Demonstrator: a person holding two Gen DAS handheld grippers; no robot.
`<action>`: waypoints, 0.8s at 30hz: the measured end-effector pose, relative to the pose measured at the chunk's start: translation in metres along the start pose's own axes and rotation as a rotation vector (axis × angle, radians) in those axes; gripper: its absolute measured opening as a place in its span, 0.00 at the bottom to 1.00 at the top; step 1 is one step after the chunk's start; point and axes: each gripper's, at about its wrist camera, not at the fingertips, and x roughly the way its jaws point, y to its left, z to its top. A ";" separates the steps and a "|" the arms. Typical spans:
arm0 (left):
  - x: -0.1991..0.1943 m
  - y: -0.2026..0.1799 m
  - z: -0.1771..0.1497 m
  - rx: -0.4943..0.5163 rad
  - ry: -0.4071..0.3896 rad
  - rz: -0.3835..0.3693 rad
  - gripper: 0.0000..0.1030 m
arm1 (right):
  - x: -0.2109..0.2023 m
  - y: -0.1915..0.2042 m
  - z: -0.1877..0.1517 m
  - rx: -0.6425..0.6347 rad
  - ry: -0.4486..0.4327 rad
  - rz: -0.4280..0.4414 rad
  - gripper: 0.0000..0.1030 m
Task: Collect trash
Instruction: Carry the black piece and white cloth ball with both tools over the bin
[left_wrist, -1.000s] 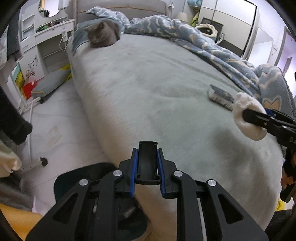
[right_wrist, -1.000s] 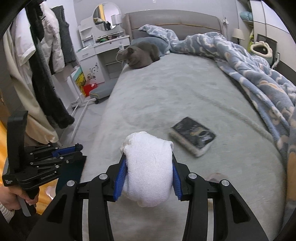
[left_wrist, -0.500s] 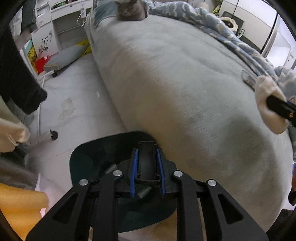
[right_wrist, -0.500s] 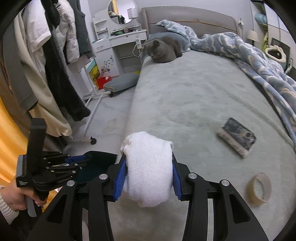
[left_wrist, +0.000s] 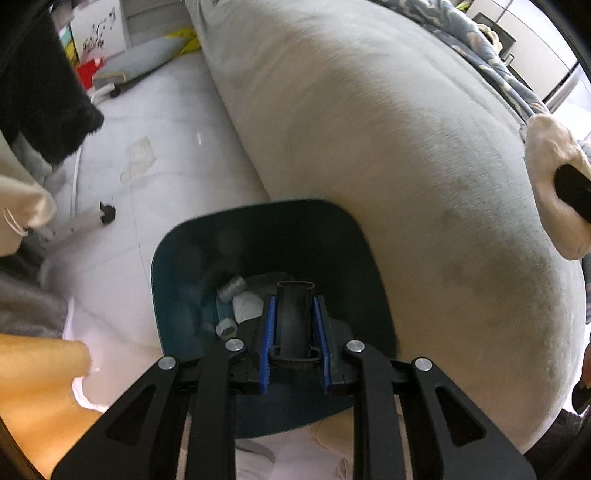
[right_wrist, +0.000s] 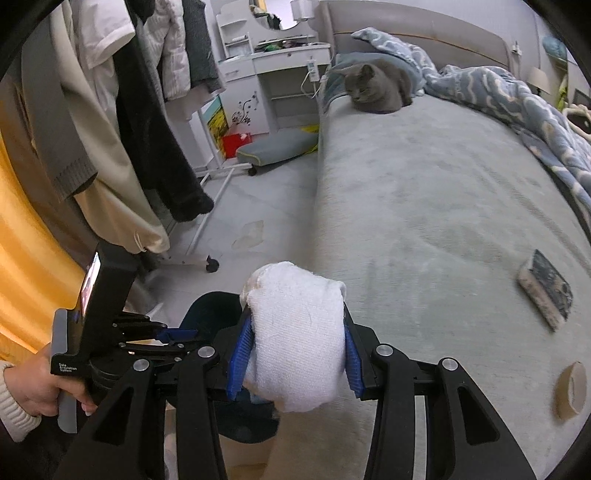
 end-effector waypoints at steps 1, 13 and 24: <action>0.002 0.003 -0.001 -0.008 0.012 -0.005 0.21 | 0.002 0.002 0.000 -0.002 0.004 0.001 0.43; 0.012 0.030 -0.017 -0.054 0.097 -0.034 0.23 | 0.030 0.031 0.006 -0.030 0.045 0.032 0.43; 0.005 0.046 -0.022 -0.052 0.079 -0.041 0.60 | 0.062 0.053 0.007 -0.047 0.097 0.038 0.43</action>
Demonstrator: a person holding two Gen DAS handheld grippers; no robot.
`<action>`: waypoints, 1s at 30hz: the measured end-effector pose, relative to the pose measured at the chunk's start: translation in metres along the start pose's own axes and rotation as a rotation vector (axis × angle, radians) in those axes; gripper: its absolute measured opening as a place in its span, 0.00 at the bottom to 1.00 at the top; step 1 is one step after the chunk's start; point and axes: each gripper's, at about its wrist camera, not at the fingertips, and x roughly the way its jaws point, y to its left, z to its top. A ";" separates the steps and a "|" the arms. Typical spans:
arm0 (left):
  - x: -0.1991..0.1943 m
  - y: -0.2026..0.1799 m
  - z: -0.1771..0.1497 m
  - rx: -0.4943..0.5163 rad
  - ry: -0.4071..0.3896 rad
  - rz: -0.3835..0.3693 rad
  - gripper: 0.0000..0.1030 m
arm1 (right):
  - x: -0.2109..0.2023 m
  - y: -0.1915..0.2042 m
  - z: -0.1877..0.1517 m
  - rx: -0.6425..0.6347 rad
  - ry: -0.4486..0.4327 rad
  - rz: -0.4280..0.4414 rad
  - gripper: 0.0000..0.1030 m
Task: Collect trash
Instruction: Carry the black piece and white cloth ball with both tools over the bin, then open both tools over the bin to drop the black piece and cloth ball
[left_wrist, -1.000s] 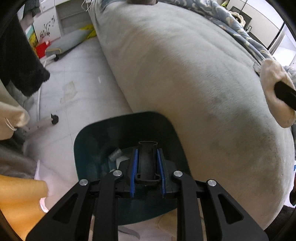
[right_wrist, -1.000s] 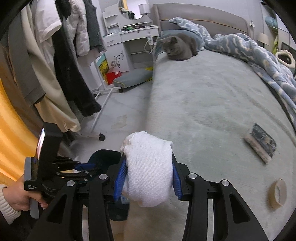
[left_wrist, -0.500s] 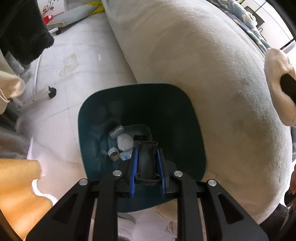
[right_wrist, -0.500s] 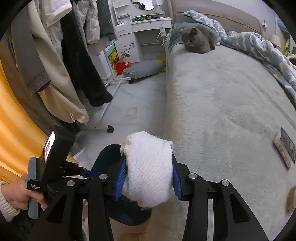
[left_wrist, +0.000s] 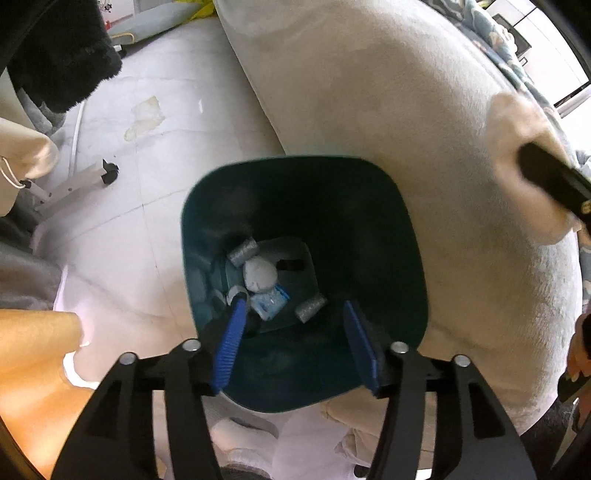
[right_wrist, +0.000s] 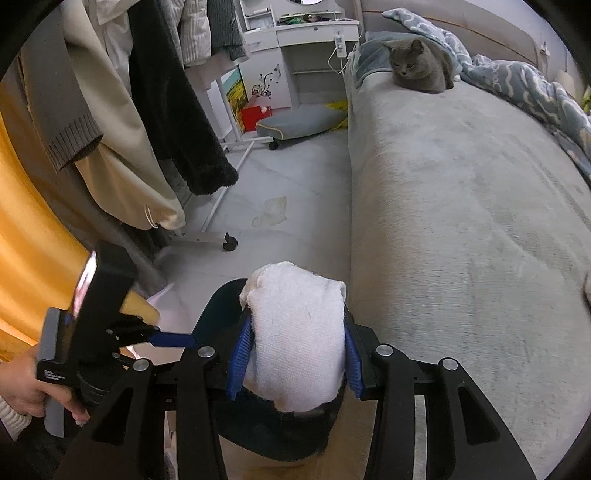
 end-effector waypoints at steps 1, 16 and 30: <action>-0.002 0.001 0.000 0.002 -0.008 0.003 0.60 | 0.004 0.001 0.000 0.000 0.008 0.001 0.43; -0.041 0.031 0.003 -0.022 -0.164 0.012 0.66 | 0.060 0.022 -0.007 0.003 0.140 0.031 0.43; -0.078 0.052 0.005 -0.039 -0.312 0.011 0.65 | 0.106 0.039 -0.030 -0.037 0.288 0.036 0.45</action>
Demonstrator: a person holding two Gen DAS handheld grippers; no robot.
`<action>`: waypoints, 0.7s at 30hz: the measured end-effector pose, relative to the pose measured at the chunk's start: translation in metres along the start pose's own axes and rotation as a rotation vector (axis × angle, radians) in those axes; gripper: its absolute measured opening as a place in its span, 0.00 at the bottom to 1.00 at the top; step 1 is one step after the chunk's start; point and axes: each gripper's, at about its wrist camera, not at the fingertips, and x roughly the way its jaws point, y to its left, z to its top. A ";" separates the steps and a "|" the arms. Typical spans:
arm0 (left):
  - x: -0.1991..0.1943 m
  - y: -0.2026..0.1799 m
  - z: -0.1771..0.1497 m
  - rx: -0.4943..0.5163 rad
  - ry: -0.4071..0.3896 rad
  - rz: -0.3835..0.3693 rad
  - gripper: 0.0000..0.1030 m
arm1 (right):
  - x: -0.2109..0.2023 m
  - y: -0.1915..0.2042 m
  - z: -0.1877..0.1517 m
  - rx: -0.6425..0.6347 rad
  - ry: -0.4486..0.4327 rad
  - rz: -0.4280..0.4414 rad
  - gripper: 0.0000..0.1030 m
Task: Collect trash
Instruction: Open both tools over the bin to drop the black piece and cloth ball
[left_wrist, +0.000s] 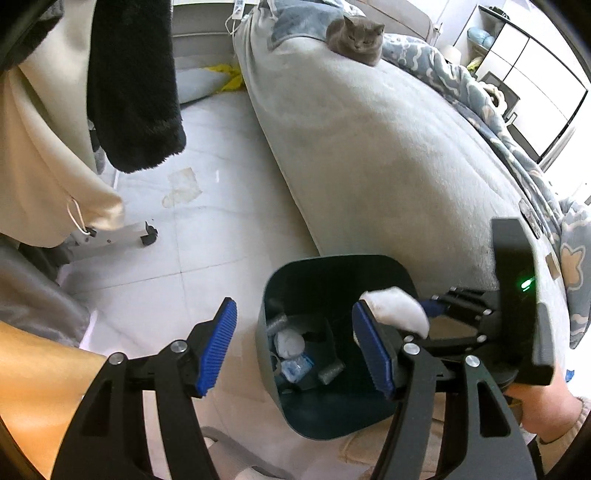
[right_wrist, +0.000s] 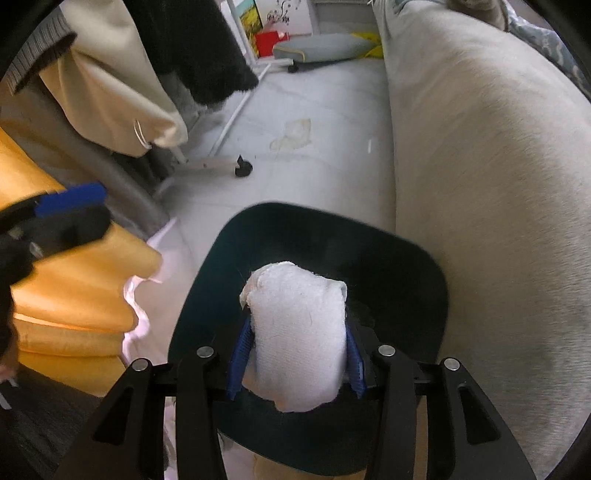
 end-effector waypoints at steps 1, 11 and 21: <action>-0.001 0.000 0.000 -0.003 -0.003 -0.002 0.65 | 0.003 0.000 -0.001 -0.001 0.007 -0.002 0.45; -0.021 0.002 0.007 -0.009 -0.089 -0.043 0.58 | 0.032 0.001 -0.008 0.002 0.103 -0.043 0.55; -0.046 -0.024 0.017 0.063 -0.210 -0.079 0.55 | 0.021 -0.001 -0.010 0.013 0.097 -0.050 0.65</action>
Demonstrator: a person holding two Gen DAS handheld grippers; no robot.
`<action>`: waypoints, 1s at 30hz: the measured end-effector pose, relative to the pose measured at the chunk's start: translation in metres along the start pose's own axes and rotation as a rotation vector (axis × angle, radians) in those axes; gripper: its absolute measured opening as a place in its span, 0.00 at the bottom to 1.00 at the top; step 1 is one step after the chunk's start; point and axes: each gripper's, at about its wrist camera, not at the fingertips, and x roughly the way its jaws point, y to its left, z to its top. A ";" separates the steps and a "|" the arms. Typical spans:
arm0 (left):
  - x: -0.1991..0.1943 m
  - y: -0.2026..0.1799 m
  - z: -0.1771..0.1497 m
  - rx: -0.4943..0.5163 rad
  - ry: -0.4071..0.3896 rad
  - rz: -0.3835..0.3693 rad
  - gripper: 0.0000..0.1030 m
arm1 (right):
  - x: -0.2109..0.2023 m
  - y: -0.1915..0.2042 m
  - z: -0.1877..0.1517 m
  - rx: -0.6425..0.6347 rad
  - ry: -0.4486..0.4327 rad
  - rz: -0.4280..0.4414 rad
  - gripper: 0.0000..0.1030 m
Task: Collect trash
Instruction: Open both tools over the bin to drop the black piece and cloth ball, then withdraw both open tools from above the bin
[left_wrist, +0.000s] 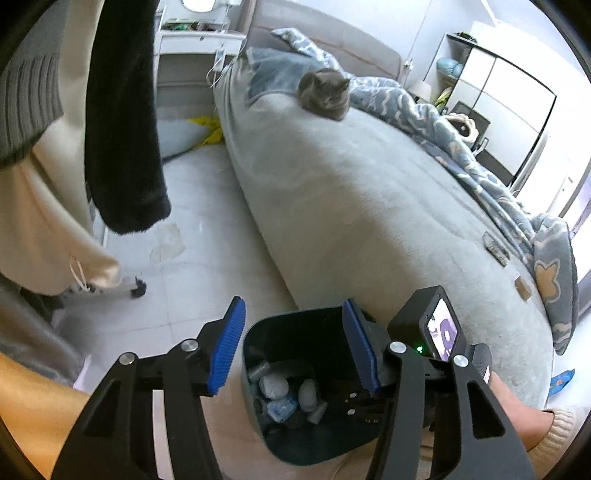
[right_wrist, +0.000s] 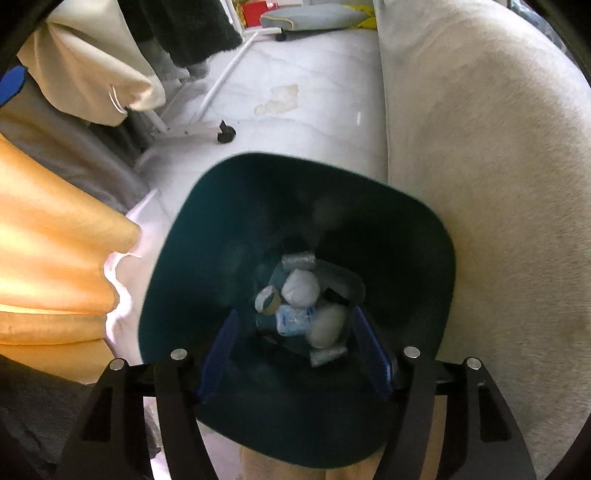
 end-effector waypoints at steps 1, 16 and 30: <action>-0.001 -0.001 0.001 0.005 -0.008 -0.003 0.55 | -0.003 0.000 0.000 0.000 -0.006 0.004 0.66; -0.020 -0.055 0.030 0.042 -0.101 -0.071 0.55 | -0.072 -0.017 -0.005 -0.021 -0.195 0.081 0.69; -0.006 -0.124 0.042 0.132 -0.126 -0.079 0.58 | -0.149 -0.079 -0.026 0.040 -0.398 0.031 0.69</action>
